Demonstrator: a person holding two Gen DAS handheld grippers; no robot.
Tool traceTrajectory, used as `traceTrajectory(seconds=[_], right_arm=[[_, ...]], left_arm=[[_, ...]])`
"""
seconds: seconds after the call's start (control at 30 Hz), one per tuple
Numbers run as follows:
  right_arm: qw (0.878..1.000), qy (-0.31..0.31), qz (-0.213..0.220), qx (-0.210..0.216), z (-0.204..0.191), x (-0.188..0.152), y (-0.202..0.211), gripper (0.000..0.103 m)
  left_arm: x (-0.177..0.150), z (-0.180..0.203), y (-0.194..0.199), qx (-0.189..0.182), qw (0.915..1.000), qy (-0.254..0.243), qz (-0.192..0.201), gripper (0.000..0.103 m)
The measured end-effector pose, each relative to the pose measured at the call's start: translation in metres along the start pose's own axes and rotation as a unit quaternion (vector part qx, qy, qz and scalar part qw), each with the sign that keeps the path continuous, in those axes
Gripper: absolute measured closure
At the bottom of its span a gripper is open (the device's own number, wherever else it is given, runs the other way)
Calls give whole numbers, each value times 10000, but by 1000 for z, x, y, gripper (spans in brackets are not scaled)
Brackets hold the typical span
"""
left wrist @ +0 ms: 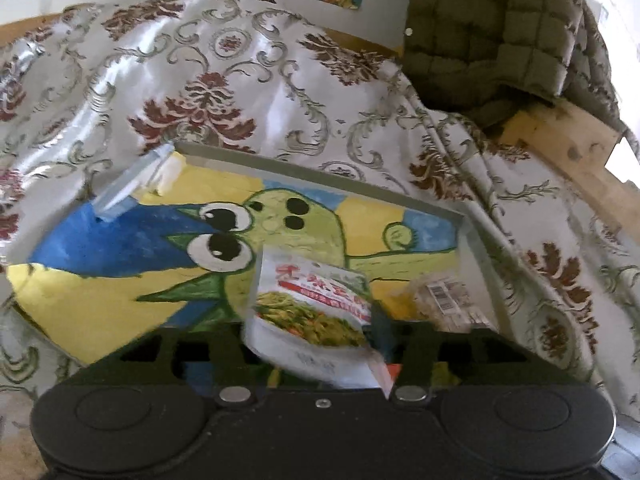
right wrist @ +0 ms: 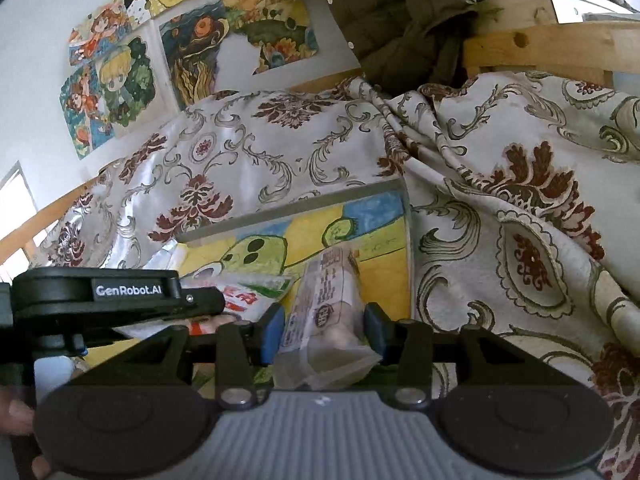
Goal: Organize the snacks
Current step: 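Carry the bean bag and sausage over the grey tray with both tools, then open both tools to drop the bean bag and sausage into the tray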
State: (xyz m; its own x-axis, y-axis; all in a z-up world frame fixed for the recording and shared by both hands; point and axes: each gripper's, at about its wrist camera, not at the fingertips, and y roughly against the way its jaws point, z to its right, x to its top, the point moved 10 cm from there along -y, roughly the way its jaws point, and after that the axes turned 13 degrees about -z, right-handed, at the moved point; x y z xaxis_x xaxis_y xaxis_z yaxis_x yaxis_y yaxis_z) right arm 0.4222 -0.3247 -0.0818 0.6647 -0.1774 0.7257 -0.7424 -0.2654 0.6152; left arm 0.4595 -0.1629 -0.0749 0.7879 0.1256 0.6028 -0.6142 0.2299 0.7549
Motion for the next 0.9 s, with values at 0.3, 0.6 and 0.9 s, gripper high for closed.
traceTrajectory(seconds=[0.3,0.6,0.9], right_arm=[[9999,27,110,-40,-2,5,13,34],[9983,181,519,-167,-8,14,55,16],[9951,106,968,-144,-8,7,121,2]], left_arm=[[-7,-12,21,-37,9998,175,-1,10],[-12,-16,70,26,9995,77,317,1],[-33,-18,143,264,9959,-109,861,1]])
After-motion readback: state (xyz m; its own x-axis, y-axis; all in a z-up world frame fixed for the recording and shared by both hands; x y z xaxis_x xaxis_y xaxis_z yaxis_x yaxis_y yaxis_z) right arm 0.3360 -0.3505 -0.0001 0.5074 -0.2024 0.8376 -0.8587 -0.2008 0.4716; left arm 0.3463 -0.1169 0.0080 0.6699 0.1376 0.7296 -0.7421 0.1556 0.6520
